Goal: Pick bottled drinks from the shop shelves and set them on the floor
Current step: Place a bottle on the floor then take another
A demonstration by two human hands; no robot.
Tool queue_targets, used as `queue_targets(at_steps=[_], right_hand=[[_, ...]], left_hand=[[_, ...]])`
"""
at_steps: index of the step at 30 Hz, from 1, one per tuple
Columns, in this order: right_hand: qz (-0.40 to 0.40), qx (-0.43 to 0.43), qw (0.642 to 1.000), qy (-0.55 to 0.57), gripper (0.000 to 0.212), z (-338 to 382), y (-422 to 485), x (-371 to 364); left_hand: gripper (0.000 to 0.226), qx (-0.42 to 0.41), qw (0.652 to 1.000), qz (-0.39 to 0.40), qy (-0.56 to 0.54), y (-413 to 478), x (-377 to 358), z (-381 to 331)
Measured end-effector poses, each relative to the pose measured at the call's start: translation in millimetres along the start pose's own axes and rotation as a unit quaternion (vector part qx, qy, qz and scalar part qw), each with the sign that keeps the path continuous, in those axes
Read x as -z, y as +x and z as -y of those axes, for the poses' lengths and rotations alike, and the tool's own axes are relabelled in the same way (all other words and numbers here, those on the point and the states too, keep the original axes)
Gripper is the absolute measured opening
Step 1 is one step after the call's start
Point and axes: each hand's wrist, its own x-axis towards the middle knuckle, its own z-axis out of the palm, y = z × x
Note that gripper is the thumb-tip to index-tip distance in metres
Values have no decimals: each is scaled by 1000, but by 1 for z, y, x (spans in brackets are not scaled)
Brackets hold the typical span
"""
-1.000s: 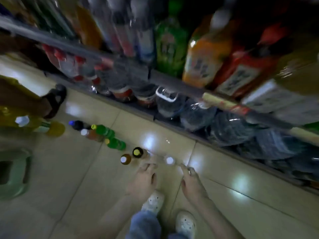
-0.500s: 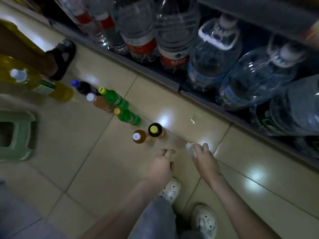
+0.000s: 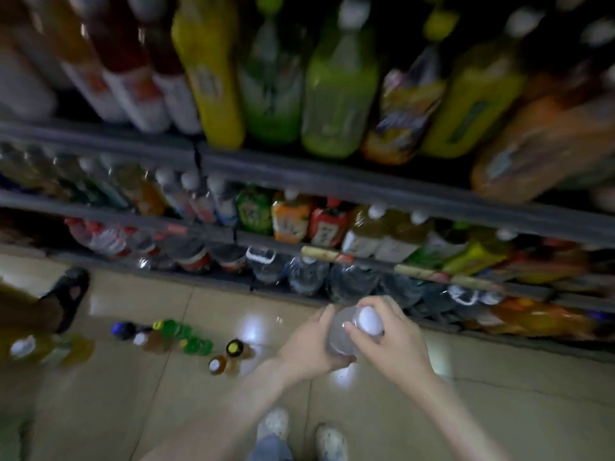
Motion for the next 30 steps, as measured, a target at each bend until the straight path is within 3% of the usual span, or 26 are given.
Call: queue_targets(at_steps=[2, 6, 10, 16, 21, 25, 30], right_hand=[[-64, -11, 997, 48, 28, 22, -13, 53], [-176, -6, 974, 142, 47, 38, -38, 133], [-152, -11, 972, 178, 57, 41, -67, 189], [-192, -61, 960, 192, 73, 27, -93, 252], [-208, -36, 964, 163, 54, 22, -92, 278], [-211, 1, 963, 166, 54, 39, -80, 285], [-208, 46, 961, 176, 52, 89, -57, 269]], left_hand=[[68, -56, 998, -11, 29, -5, 19, -55], [63, -117, 992, -14, 32, -12, 39, -148], [64, -143, 989, -21, -18, -20, 37, -222], [55, -199, 979, -23, 35, -35, 11, -306], [66, -197, 979, -30, -38, -39, 7, -322], [55, -209, 972, -17, -106, -49, 34, -311], [41, -206, 969, -79, -112, -69, 87, -276]])
